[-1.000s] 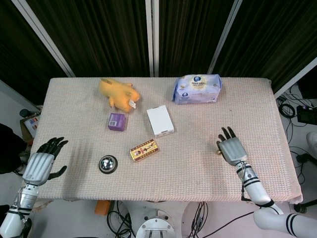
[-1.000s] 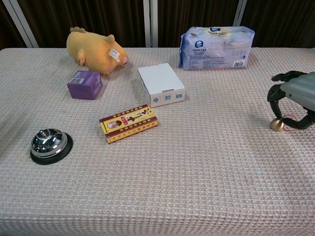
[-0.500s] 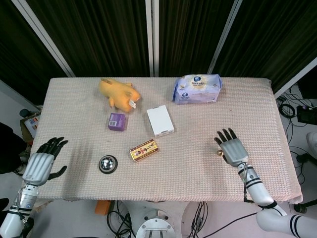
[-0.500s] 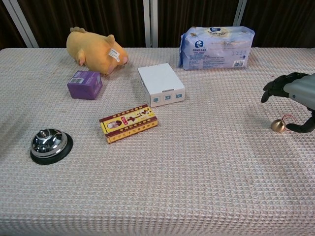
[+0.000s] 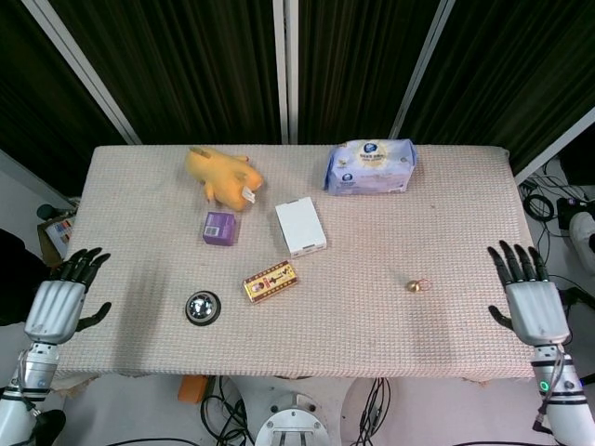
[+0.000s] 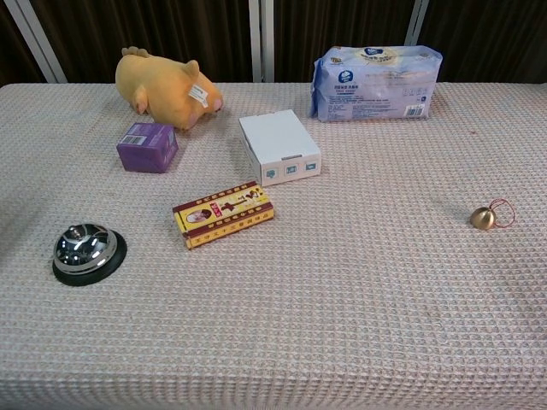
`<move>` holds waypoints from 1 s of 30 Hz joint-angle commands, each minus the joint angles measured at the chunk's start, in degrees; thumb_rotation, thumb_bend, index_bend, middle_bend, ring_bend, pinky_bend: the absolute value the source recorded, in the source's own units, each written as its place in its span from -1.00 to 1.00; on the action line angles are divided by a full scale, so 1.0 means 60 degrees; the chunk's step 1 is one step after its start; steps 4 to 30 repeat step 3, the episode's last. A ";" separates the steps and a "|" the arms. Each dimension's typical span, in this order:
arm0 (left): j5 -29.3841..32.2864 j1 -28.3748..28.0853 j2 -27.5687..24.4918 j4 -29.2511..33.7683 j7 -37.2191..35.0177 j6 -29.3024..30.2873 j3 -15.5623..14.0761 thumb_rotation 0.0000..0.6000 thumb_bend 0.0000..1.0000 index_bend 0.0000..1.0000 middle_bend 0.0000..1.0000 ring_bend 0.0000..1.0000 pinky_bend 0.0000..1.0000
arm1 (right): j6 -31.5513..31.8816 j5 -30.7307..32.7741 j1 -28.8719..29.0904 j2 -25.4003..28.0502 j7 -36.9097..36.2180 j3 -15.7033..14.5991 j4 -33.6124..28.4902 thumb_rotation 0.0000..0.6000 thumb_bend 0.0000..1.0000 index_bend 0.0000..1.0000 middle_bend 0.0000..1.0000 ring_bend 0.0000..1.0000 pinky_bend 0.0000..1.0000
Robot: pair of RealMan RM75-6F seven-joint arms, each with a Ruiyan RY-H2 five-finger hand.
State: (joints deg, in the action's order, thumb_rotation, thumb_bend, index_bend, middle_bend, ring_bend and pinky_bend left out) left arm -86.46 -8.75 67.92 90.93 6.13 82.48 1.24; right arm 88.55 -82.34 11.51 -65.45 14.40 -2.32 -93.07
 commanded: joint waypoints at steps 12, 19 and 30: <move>0.0231 0.0093 -0.0109 -0.0034 -0.0128 0.0075 0.0117 0.83 -0.52 -0.74 -0.80 -0.85 -0.57 | 0.1028 -0.0215 -0.1202 0.0550 -0.2096 0.0085 0.0944 1.00 -0.88 -1.00 -1.00 -1.00 -1.00; 0.0231 0.0093 -0.0109 -0.0034 -0.0128 0.0075 0.0117 0.83 -0.52 -0.74 -0.80 -0.85 -0.57 | 0.1028 -0.0215 -0.1202 0.0550 -0.2096 0.0085 0.0944 1.00 -0.88 -1.00 -1.00 -1.00 -1.00; 0.0231 0.0093 -0.0109 -0.0034 -0.0128 0.0075 0.0117 0.83 -0.52 -0.74 -0.80 -0.85 -0.57 | 0.1028 -0.0215 -0.1202 0.0550 -0.2096 0.0085 0.0944 1.00 -0.88 -1.00 -1.00 -1.00 -1.00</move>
